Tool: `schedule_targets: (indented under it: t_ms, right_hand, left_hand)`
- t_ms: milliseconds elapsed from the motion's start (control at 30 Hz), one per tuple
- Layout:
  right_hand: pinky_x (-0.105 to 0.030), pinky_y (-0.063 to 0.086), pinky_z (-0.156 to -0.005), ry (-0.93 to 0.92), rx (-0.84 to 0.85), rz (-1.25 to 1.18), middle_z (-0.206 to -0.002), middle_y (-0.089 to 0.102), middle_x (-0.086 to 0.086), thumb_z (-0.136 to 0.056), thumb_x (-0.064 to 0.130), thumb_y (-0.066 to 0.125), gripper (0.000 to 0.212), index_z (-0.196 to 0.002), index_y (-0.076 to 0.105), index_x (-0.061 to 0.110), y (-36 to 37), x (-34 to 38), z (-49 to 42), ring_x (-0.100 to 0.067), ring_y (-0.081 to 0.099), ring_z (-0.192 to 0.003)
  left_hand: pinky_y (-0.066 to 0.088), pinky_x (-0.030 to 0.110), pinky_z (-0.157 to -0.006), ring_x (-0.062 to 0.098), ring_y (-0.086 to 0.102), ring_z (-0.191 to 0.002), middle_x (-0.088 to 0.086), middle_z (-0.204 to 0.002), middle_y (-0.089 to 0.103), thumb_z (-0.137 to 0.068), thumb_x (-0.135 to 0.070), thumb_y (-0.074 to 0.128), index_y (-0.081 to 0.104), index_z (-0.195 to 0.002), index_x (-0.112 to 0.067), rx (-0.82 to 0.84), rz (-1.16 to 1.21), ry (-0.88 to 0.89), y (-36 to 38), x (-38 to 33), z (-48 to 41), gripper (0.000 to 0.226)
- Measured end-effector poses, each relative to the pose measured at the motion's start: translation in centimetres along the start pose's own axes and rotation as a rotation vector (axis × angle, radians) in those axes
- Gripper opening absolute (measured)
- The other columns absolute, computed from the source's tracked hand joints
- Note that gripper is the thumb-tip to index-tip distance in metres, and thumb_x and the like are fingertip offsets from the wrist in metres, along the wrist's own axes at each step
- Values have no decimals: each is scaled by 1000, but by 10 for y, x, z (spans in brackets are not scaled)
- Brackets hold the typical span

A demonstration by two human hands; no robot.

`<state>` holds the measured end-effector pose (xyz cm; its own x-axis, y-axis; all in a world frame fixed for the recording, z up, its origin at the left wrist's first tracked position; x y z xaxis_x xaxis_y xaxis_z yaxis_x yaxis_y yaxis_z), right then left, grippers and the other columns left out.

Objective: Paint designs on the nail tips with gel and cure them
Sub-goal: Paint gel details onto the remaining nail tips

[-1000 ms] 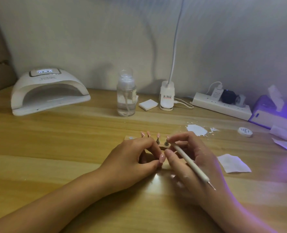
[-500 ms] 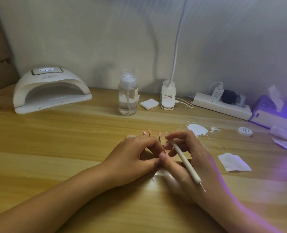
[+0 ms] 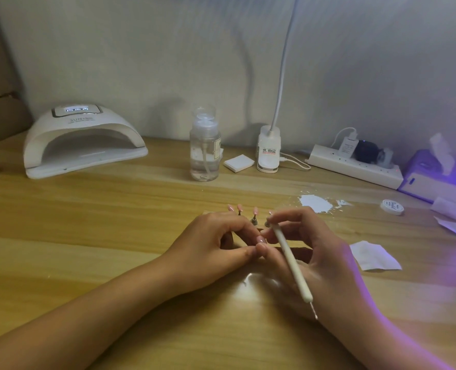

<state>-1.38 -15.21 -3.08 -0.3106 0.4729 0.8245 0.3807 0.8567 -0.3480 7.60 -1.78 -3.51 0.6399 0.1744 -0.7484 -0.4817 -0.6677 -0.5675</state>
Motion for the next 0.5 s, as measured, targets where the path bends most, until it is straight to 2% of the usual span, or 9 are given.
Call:
schedule_targets:
  t_ms: [100, 200, 300, 367, 500]
  right_hand:
    - [-24, 59, -65, 28, -4, -60, -89, 73, 10, -77, 25, 83, 34, -97, 60, 39, 0, 0, -1, -11, 74, -80]
    - [-25, 59, -65, 56, -1, -99, -87, 73, 8, -71, 34, 80, 31, -96, 61, 38, 0, 2, -1, -12, 74, -79]
    - [-16, 56, -66, 57, 20, -111, -87, 73, 8, -77, 20, 84, 34, -94, 62, 40, 2, 2, 1, -10, 74, -80]
    - [-14, 55, -67, 45, 30, -53, -87, 73, 12, -80, 12, 84, 39, -95, 61, 40, 3, 2, 1, -8, 73, -82]
    - [-16, 57, -69, 36, 13, 67, -86, 72, 16, -83, 14, 81, 34, -95, 60, 37, 3, 3, 3, -3, 72, -81]
  left_hand:
    - [34, 25, -50, 12, 44, -51, -5, -69, 67, -84, -19, 77, 74, -85, -29, -11, 8, 3, -1, 1, -1, 10]
    - [31, 19, -48, 3, 41, -48, -12, -61, 63, -84, -19, 77, 74, -85, -26, -20, -9, 4, 0, 0, 0, 8]
    - [28, 10, -49, 1, 42, -46, -27, -59, 58, -83, -17, 77, 74, -87, -22, -33, -50, 2, 0, -1, 1, 7]
    - [28, 10, -51, 3, 44, -48, -28, -63, 59, -82, -17, 77, 75, -88, -22, -44, -94, -8, -1, -1, 2, 8]
    - [30, 9, -50, 0, 48, -51, -36, -67, 59, -84, -16, 75, 74, -87, -23, -45, -169, -3, -1, -2, 1, 8]
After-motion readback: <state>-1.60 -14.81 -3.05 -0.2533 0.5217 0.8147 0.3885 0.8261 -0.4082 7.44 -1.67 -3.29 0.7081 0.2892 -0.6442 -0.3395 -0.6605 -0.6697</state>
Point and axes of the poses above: each hand's wrist, its own z-axis away from the middle knuckle, its own y-axis out of the palm, x = y × z, the point moved 5 cm from there along -z, towards the middle knuckle
